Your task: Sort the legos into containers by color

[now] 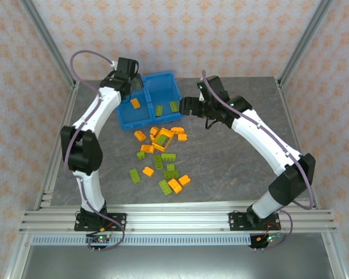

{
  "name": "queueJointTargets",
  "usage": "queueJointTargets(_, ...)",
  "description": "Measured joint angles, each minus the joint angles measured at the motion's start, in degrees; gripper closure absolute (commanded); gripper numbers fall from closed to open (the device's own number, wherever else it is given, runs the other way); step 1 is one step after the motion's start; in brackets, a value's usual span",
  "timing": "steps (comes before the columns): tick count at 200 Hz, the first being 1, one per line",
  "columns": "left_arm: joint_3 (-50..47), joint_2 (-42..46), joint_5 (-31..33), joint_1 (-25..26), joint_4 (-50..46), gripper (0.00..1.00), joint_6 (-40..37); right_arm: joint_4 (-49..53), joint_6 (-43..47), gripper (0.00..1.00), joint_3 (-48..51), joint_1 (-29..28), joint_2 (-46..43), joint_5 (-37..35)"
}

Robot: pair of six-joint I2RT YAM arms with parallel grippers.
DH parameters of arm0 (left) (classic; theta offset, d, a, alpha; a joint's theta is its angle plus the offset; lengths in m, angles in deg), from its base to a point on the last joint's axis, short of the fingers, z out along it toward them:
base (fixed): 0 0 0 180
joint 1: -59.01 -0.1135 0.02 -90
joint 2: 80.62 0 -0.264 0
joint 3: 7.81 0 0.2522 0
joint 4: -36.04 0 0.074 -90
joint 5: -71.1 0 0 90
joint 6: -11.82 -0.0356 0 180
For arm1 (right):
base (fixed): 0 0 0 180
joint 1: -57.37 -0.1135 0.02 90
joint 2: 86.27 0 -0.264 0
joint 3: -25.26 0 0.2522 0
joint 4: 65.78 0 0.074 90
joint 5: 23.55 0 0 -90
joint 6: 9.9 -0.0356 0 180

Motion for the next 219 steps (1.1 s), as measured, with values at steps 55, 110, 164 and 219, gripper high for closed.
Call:
queueJointTargets(55, -14.45, 21.29, -4.39, 3.52, 1.11, 0.26, -2.27, -0.87, 0.00, 0.10, 0.74, 0.00, 0.15, -0.35)
queueJointTargets(110, -35.45, 35.28, -9.27, 9.97, -1.07, 0.25, -1.40, -2.25, 0.00, 0.10, 0.74, 0.24, 2.99, -0.28)
queueJointTargets(164, -46.82, 34.84, -13.64, 12.57, -1.25, 0.24, 0.63, -2.60, 0.00, 0.10, 0.74, 0.48, 5.79, 1.18)
queueJointTargets(219, -50.14, 24.06, -14.12, 12.79, 1.11, 0.26, 0.94, -2.58, -0.22, 0.10, 0.76, 0.48, 6.43, 1.42)
